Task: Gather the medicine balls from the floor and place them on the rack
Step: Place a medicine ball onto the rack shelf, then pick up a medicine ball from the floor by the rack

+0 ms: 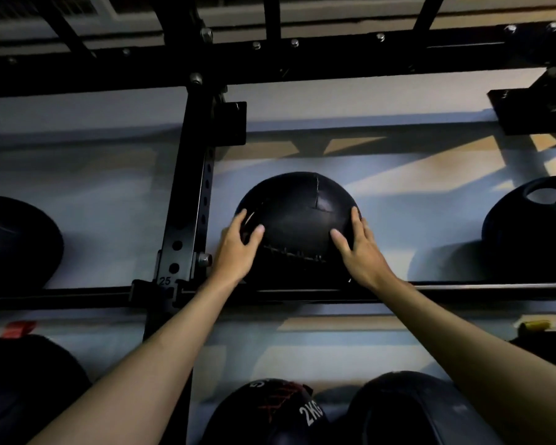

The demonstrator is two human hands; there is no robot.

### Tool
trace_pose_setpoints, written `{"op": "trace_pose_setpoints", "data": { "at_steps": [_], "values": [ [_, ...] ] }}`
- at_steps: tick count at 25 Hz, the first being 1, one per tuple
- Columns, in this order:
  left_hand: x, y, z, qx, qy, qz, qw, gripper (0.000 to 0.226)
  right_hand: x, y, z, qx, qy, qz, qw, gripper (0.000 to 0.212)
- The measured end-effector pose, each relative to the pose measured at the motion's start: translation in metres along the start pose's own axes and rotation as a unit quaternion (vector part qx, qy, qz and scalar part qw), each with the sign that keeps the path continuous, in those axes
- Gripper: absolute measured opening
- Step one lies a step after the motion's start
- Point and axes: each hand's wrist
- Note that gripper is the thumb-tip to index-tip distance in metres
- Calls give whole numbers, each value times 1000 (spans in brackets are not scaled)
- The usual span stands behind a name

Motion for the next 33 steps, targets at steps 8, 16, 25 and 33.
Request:
{"op": "trace_pose_setpoints", "data": {
  "at_steps": [8,16,25,33],
  "values": [
    [8,6,-64,38,-9,45,998,65,-12,-9,-69,17,38,-39,998,59],
    [3,49,-233,-76,-10,98,992,18,26,-61,-232,-64,28,-137,988,21],
    [53,167,-489,-300,-148,95,938,9,137,-202,-506,-237,225,-185,927,15],
    [158,277,-708,-432,-242,38,868,6,188,-370,-703,-324,359,-193,854,20]
  ]
}}
Point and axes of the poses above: each hand's wrist, its own z-axis towards the middle knuckle, its own y-axis out of the palm, x = y × z, and after that the axes turned 7 degrees about -z, right-handed
